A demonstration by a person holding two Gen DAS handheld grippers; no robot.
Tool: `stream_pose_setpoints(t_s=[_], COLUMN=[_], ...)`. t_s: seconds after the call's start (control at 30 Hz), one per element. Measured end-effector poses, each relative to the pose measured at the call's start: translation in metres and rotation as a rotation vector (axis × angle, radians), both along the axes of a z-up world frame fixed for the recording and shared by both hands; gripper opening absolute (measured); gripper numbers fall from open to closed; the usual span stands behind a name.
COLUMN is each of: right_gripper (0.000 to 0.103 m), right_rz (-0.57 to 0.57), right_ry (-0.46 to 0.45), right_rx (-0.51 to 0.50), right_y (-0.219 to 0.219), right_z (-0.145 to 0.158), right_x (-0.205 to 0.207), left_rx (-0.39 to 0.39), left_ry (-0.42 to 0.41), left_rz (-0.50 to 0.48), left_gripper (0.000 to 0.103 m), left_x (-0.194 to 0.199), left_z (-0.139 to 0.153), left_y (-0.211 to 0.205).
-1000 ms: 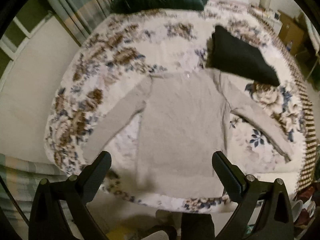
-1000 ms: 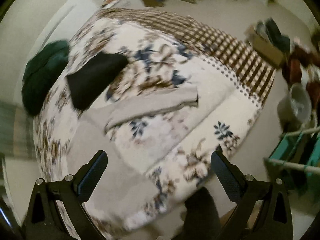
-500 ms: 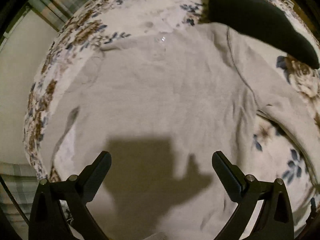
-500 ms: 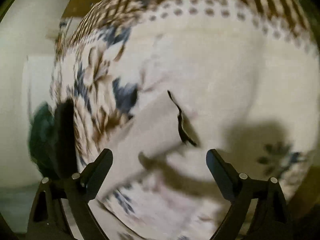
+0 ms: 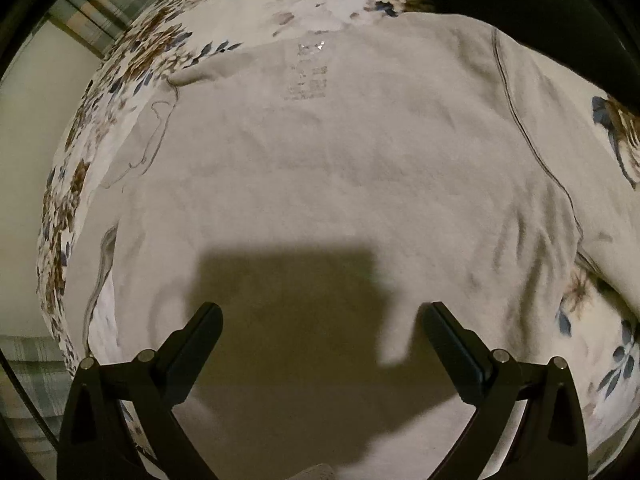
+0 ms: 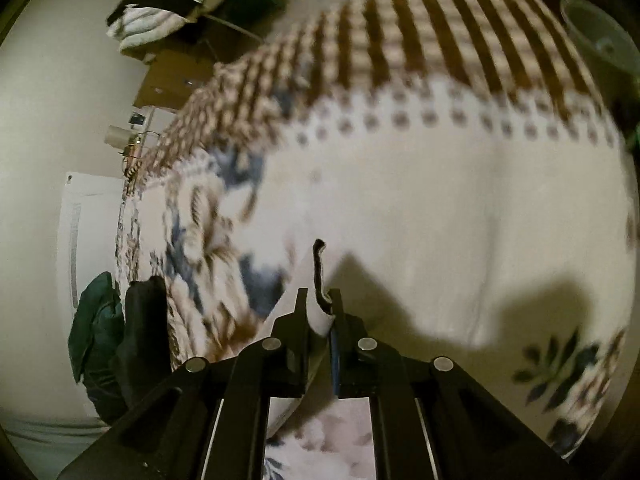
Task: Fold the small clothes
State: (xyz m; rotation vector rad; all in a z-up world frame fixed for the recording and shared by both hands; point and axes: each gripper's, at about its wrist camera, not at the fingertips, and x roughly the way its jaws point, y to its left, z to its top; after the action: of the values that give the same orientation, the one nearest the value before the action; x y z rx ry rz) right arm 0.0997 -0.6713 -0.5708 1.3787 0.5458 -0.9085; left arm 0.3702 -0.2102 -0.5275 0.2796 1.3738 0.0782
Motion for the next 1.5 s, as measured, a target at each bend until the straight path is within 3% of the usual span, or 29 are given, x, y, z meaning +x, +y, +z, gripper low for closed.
stream_pose_setpoints(t_s=[0.1, 0.17, 0.2, 0.23, 0.37, 0.5, 0.57, 0.6, 0.63, 0.73, 0.87, 1.0, 1.13, 1.33, 1.5], right_gripper=[0.013, 0.030, 0.046, 0.054, 0.055, 0.058, 0.054, 0.029, 0.013, 0.008, 0.008, 0.008, 0.008, 0.008, 0.008], right_rz=[0.060, 0.059, 0.054, 0.048, 0.029, 0.031, 0.038, 0.043, 0.053, 0.078, 0.213, 0.428, 0.669, 1.045, 1.222], right_ry=[-0.010, -0.021, -0.040, -0.054, -0.122, -0.118, -0.082, -0.055, -0.032, -0.018, -0.002, -0.014, -0.038, 0.007, 0.066], right_rx=[0.092, 0.135, 0.141, 0.143, 0.211, 0.190, 0.143, 0.123, 0.107, 0.046, -0.093, -0.194, -0.212, -0.206, -0.245], right_y=[-0.011, -0.010, -0.007, -0.004, 0.006, 0.008, 0.010, 0.010, 0.010, 0.014, 0.042, 0.107, 0.201, 0.389, 0.495], right_z=[-0.017, -0.024, -0.025, -0.026, -0.045, -0.055, -0.050, -0.046, -0.041, -0.014, 0.053, 0.109, 0.120, 0.063, 0.022], right_x=[0.010, 0.002, -0.001, -0.006, -0.007, 0.007, 0.016, 0.019, 0.021, 0.031, 0.074, 0.149, 0.235, 0.350, 0.393], left_rx=[-0.008, -0.016, -0.019, -0.022, -0.022, -0.024, -0.024, -0.024, -0.027, -0.042, -0.085, -0.128, -0.128, -0.062, -0.026], left_ry=[0.008, 0.018, 0.019, 0.022, 0.040, 0.050, 0.051, 0.050, 0.049, 0.038, 0.025, 0.007, -0.035, -0.103, -0.089], left_rz=[-0.003, -0.005, -0.006, -0.009, -0.017, -0.013, -0.010, -0.008, -0.006, 0.007, 0.045, 0.105, 0.181, 0.292, 0.379], left_gripper=[0.103, 0.103, 0.103, 0.103, 0.103, 0.103, 0.103, 0.103, 0.103, 0.103, 0.103, 0.103, 0.103, 0.103, 0.103], left_x=[0.001, 0.001, 0.001, 0.001, 0.000, -0.002, -0.002, -0.001, 0.000, 0.002, 0.006, 0.013, 0.021, 0.019, 0.002], left_z=[-0.002, -0.003, -0.004, -0.005, -0.014, -0.023, -0.026, -0.027, -0.026, -0.020, -0.006, 0.016, 0.037, 0.050, 0.040], left_y=[0.002, 0.004, 0.005, 0.005, 0.006, 0.005, 0.004, 0.004, 0.004, 0.007, 0.027, 0.068, 0.131, 0.233, 0.291])
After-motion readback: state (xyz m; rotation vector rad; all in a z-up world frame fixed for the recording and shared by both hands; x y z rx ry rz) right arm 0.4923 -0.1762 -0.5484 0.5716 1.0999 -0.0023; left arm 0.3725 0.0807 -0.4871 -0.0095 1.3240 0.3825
